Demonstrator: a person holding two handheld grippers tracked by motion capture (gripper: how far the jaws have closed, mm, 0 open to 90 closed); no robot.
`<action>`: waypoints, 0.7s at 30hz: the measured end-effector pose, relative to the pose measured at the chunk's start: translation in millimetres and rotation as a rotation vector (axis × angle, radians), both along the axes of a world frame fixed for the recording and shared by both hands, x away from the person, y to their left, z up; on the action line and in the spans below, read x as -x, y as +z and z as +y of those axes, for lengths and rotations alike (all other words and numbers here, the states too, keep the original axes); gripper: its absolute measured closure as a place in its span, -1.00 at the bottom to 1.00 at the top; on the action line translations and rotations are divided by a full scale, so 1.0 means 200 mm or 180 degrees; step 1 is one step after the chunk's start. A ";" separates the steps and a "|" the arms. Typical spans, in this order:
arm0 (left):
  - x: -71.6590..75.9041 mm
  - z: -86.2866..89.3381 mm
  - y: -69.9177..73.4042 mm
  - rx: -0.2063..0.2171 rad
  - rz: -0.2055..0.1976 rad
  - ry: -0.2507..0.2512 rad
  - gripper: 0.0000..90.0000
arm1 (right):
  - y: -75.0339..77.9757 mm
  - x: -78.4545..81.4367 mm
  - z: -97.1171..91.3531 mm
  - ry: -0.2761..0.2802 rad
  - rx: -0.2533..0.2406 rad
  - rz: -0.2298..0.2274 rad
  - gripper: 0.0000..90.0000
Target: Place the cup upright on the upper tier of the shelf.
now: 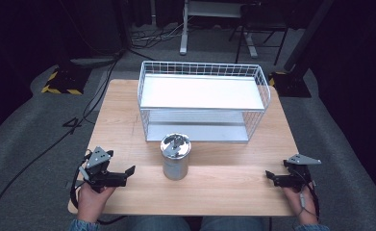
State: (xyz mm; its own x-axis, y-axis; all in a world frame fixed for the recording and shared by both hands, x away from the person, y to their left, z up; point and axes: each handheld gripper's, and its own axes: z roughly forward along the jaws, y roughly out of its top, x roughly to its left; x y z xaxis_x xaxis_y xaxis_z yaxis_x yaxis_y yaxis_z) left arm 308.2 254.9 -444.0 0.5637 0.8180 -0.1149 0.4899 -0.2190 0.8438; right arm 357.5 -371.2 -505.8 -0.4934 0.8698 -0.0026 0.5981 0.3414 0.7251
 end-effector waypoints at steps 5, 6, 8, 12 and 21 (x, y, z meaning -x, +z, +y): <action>0.02 -0.02 0.04 0.0086 -0.0149 -0.0085 -1.00 | 0.00 0.00 0.00 0.0000 -0.0002 0.0003 -0.86; 0.02 -0.02 0.04 0.0086 -0.0181 -0.0104 -1.00 | 0.00 0.00 0.00 -0.0001 -0.0002 0.0002 -0.86; 0.02 -0.03 0.05 0.0080 -0.0232 -0.0145 -1.00 | 0.00 0.00 0.00 -0.0003 0.0000 -0.0002 -0.85; 0.02 -0.04 0.06 0.0128 -0.0287 -0.0200 -1.00 | 0.00 0.00 0.00 -0.0004 -0.0001 -0.0003 -0.85; 0.00 -0.09 0.09 0.0304 -0.0388 -0.0358 -1.00 | 0.00 0.00 0.00 -0.0008 -0.0003 -0.0008 -0.83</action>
